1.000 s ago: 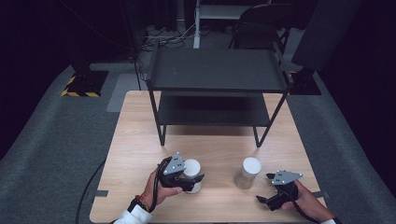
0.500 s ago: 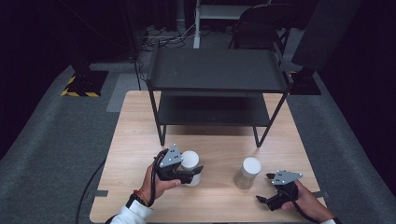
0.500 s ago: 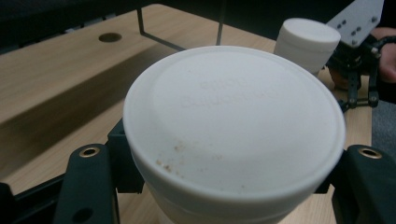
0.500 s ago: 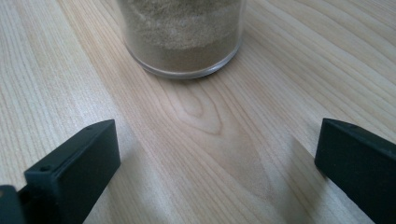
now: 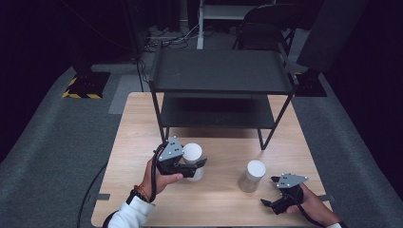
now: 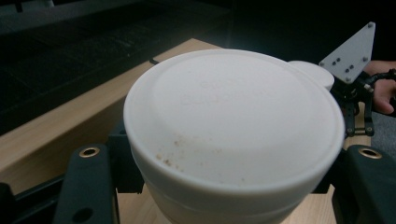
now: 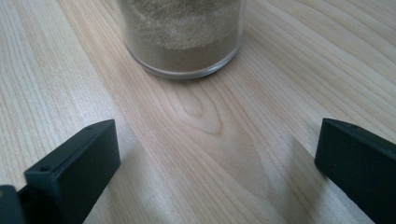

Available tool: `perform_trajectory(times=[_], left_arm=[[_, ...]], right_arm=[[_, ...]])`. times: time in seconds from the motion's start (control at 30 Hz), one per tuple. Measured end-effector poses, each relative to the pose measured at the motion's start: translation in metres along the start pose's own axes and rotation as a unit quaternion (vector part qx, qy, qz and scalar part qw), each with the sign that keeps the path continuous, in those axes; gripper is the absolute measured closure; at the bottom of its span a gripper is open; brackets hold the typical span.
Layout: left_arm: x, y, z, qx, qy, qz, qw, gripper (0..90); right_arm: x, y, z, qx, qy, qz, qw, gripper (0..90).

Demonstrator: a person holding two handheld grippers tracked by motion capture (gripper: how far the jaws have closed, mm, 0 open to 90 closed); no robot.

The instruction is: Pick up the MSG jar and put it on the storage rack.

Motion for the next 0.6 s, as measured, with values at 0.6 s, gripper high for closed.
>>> perform_trajectory(times=[0.6], left_arm=[[-0.009, 0.014, 0.050, 0.016, -0.034, 0.011, 0.9992, 33.8]], right_arm=[[0.000, 0.000, 0.000, 0.000, 0.000, 0.000, 1.0000, 0.0]])
Point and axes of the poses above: each handheld gripper's, and its own axes: x roughly forward along the jaws, z roughly out of its top, y roughly to its left, the point moved 10 cm from there along x, roughly forward along the jaws, and after that the axes turned 8 degrees about -y, right-handed, at the moved point
